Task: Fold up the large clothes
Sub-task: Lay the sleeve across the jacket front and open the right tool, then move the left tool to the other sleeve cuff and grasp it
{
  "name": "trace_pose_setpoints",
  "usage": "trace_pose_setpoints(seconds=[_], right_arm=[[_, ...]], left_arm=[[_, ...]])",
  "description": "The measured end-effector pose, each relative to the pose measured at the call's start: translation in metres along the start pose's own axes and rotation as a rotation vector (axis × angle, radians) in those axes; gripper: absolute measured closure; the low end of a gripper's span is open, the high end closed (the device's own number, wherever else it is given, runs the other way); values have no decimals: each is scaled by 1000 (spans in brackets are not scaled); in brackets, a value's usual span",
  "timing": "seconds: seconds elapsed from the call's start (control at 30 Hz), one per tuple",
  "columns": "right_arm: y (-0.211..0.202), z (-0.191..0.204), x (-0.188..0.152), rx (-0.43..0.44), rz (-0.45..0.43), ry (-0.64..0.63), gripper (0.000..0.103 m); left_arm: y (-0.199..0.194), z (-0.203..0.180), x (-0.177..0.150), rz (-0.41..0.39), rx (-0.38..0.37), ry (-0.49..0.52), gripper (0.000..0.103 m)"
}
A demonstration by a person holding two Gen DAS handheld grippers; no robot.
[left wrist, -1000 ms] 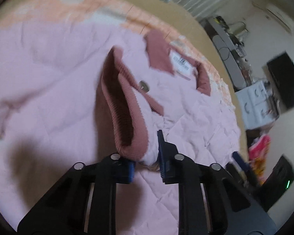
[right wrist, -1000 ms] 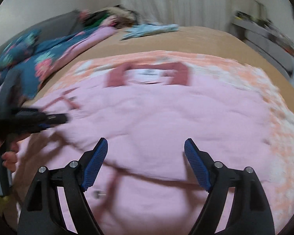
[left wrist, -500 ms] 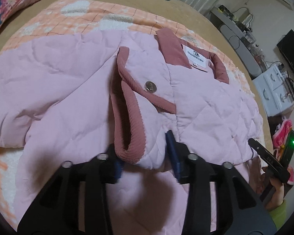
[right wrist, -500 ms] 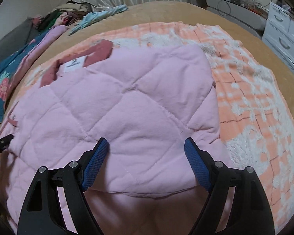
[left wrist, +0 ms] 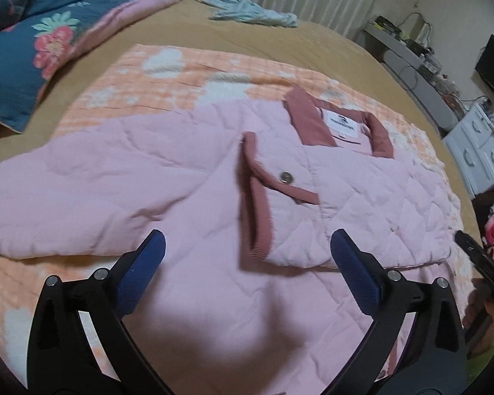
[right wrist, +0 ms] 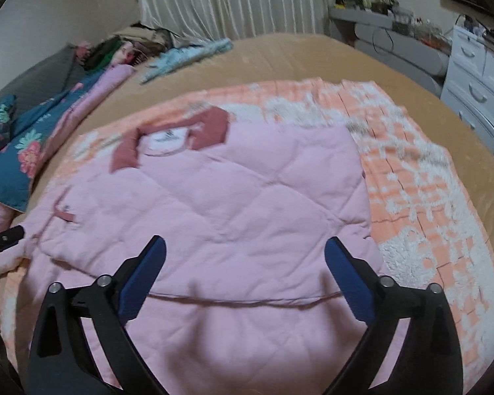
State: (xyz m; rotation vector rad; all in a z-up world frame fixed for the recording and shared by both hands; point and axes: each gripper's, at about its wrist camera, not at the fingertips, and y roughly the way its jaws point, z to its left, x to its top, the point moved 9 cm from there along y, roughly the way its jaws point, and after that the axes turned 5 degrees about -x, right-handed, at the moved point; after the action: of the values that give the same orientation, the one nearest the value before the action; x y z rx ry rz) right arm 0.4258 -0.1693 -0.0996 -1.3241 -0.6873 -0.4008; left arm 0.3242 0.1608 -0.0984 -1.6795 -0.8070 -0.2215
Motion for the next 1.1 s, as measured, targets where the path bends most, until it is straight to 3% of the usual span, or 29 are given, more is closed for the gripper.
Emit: trace_pose_setpoints(seconds=[0.13, 0.5, 1.1], right_arm=[[-21, 20, 5, 29, -40, -12, 4], [-41, 88, 7, 75, -60, -103, 4], [-52, 251, 5, 205, -83, -325, 4]], left_arm=[[-11, 17, -3, -9, 44, -21, 9], [-55, 69, -10, -96, 73, -128, 9], [-92, 180, -31, -137, 162, -296, 9]])
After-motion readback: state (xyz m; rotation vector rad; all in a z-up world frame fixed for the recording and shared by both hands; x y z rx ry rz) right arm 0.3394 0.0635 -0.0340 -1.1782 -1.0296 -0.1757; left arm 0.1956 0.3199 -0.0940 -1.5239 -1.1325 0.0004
